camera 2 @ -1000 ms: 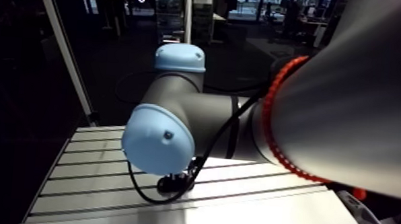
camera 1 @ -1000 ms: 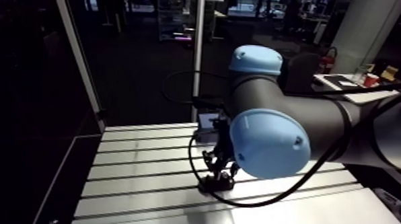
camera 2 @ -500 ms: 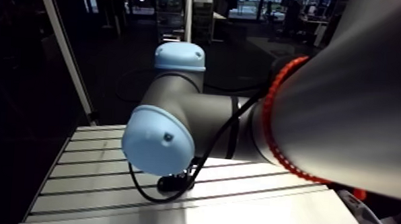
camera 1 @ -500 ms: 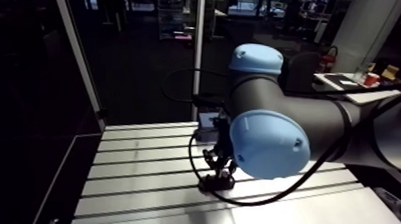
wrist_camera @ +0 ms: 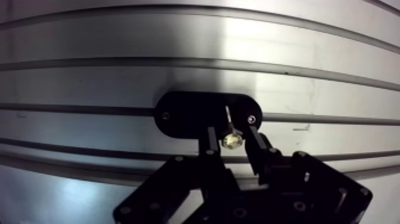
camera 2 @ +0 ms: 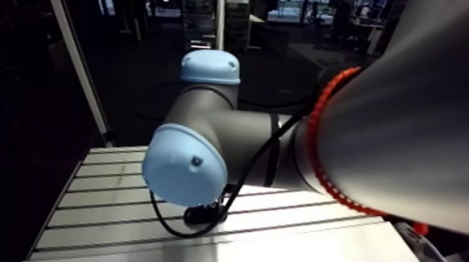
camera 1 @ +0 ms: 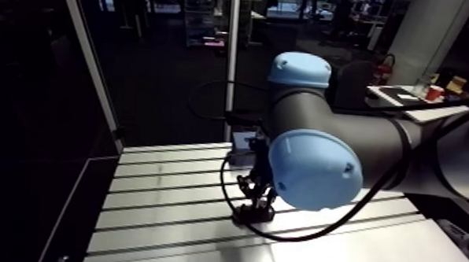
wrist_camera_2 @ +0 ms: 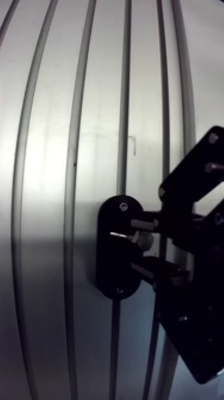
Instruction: Pick up the M10 bolt and insert it into the hex recess until seated.
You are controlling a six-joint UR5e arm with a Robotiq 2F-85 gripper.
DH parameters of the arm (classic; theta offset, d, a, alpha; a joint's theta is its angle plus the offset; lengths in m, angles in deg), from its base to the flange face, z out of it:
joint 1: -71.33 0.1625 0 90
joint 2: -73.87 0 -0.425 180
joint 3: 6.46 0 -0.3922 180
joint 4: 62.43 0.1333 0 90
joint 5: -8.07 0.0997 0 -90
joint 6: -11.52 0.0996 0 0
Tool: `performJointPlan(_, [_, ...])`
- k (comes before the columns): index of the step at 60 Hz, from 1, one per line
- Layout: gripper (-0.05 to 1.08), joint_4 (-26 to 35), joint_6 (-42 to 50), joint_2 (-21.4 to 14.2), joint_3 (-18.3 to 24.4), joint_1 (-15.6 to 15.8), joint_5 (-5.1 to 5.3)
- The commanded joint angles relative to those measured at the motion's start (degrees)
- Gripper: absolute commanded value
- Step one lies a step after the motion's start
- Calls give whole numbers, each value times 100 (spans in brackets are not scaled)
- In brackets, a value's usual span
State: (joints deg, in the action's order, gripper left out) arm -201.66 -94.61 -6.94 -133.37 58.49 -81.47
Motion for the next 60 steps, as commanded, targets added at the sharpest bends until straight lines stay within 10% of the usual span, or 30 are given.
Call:
performJointPlan(1, [62, -4, 1, 0, -6, 0, 2])
performJointPlan(60, [66, 5, 0, 8, -23, -9, -16])
